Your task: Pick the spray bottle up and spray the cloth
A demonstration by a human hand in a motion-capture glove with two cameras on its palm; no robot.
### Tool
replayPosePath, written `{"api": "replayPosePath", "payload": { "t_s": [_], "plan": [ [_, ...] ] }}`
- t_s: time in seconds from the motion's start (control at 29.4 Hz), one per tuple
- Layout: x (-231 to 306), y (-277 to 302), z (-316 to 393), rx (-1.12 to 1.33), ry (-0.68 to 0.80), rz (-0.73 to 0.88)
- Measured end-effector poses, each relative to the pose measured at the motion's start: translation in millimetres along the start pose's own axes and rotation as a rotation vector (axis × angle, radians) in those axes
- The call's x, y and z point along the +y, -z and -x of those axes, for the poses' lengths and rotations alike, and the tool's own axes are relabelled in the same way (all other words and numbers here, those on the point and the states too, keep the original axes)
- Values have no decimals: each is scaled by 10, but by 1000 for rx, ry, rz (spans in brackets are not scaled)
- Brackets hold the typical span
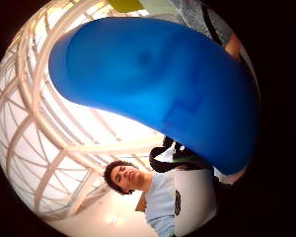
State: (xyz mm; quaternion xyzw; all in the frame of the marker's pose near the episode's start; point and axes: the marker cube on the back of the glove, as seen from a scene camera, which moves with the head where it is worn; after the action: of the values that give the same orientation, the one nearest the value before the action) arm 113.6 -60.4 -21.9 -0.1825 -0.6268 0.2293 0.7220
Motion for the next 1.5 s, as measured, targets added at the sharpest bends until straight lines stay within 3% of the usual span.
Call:
{"api": "replayPosePath", "payload": {
  "t_s": [1.5],
  "plan": [
    [17,-52,-12,19,-52,26]
  ]
}}
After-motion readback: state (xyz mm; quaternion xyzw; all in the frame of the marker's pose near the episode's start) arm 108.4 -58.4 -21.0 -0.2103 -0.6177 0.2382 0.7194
